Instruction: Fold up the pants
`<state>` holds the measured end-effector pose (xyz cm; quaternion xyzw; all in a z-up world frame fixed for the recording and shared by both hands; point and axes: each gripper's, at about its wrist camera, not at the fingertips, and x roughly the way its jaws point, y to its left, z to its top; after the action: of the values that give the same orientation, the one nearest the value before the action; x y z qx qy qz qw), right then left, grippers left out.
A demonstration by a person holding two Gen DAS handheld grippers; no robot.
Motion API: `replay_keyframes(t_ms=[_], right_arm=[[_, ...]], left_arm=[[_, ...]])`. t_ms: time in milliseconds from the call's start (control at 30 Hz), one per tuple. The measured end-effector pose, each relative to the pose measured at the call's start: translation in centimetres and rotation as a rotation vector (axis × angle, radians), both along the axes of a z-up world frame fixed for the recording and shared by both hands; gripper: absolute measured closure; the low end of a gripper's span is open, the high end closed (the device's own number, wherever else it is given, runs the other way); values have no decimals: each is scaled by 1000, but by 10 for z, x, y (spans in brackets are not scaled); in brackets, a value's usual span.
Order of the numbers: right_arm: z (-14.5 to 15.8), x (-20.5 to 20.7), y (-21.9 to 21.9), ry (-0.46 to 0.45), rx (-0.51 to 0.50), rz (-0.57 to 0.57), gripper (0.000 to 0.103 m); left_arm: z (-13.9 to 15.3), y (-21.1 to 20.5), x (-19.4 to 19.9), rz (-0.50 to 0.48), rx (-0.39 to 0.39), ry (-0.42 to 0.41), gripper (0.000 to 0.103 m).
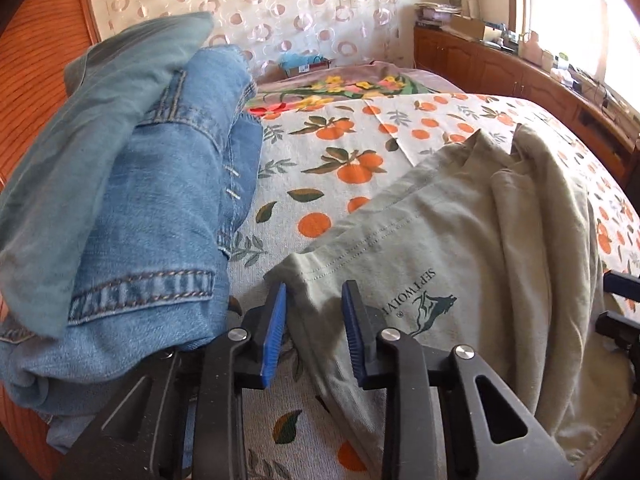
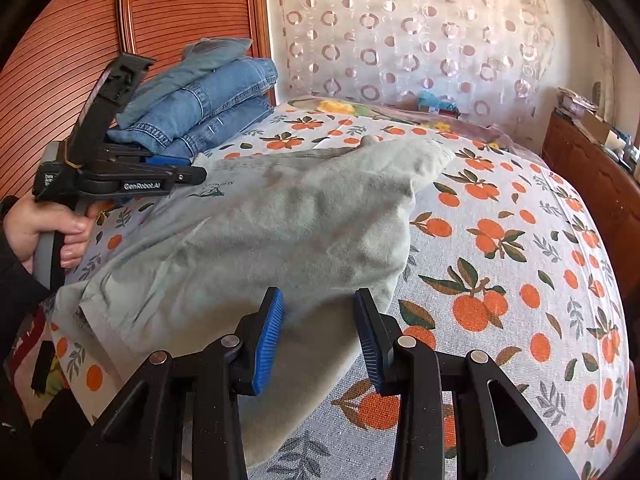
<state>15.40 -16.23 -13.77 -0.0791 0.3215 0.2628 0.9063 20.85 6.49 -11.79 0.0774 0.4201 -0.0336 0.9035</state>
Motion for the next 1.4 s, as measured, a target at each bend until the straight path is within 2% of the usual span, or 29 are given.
replay_keyframes(t_ms=[33,100,333,467,600,733,800,867,1233,1400], right_arm=[[0,0,0,-1,0,0,65],[0,-1,-1,1,0,2,65],[-1,0,-1,3,-3,3,65],[-1,1,0,6,-7,3,65],[-1,1,0,9,-7,3,65],[-1,2,-1,5,-1,-2,65],[-1,2,-2,7,2,-3,65],[-1,2,-2,3,5,-7,65],[-1,1,-6,4,16,-14,65],[0,1,-7,1,19,-14,65]], left_arm=[[0,0,0,-3,-2,1,82],[-1,1,2,-2,2,2,96],[13,16,5,53,-36,-76,100],[15,16,8,49,-40,-57,99],[19,13,-6,42,-54,-53,95],[23,4,-34,-4,-100,-41,92],[24,2,-49,-24,-119,-43,75],[23,0,-63,-44,-149,-39,70],[21,-20,-131,-95,-228,-37,70],[14,-29,-154,-100,-237,-25,70]])
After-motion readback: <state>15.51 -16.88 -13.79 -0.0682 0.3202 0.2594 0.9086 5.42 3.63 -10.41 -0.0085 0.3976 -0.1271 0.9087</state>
